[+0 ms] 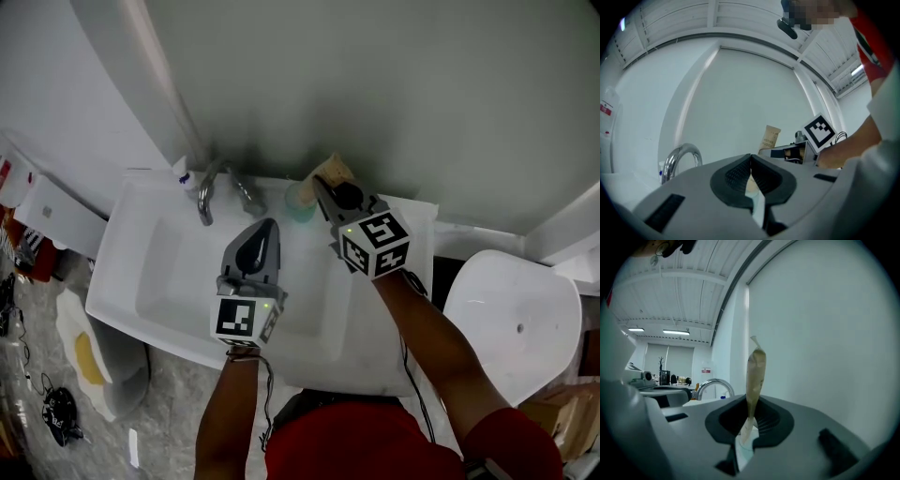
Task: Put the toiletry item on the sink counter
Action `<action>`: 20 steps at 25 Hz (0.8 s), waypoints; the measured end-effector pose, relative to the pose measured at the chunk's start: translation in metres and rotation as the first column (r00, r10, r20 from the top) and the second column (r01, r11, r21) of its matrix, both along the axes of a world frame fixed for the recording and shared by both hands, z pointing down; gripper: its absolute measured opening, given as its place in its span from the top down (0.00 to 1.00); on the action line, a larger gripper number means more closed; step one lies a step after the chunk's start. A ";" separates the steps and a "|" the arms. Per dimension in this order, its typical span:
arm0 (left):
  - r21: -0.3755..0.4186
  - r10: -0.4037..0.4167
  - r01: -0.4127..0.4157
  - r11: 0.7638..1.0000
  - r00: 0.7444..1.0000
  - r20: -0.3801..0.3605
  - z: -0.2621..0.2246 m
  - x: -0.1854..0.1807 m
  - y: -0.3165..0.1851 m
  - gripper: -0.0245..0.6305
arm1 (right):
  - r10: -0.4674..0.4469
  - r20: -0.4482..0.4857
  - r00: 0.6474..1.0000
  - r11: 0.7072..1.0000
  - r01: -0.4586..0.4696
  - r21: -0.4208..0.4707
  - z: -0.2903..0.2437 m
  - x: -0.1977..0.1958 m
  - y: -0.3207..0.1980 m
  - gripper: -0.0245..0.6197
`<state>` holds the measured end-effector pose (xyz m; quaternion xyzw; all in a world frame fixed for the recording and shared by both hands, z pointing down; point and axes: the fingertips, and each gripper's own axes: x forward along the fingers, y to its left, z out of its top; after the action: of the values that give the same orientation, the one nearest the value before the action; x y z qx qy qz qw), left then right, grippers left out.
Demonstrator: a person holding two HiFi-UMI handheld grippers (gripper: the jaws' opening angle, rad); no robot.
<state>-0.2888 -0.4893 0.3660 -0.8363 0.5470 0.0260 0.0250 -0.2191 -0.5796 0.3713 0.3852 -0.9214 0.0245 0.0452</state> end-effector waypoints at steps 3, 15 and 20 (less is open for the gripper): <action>-0.024 -0.004 0.004 1.000 1.000 -0.004 0.010 0.000 -0.017 0.94 | 0.002 -0.034 0.999 1.000 -0.002 -0.016 0.018 -0.005 -0.015 0.90; -0.081 0.030 -0.030 0.996 1.000 -0.006 0.028 0.010 -0.045 0.94 | -0.089 -0.119 0.989 0.981 0.066 -0.184 0.091 -0.027 -0.031 0.89; -0.094 0.035 -0.035 0.995 0.999 -0.004 0.033 0.012 -0.043 0.94 | -0.127 -0.104 0.986 0.960 0.096 -0.262 0.107 -0.029 -0.027 0.69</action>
<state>-0.2769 -0.5318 0.3991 -0.8461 0.5329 0.0015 -0.0155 -0.2485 -0.6064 0.4786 0.3242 -0.9264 0.1175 0.1512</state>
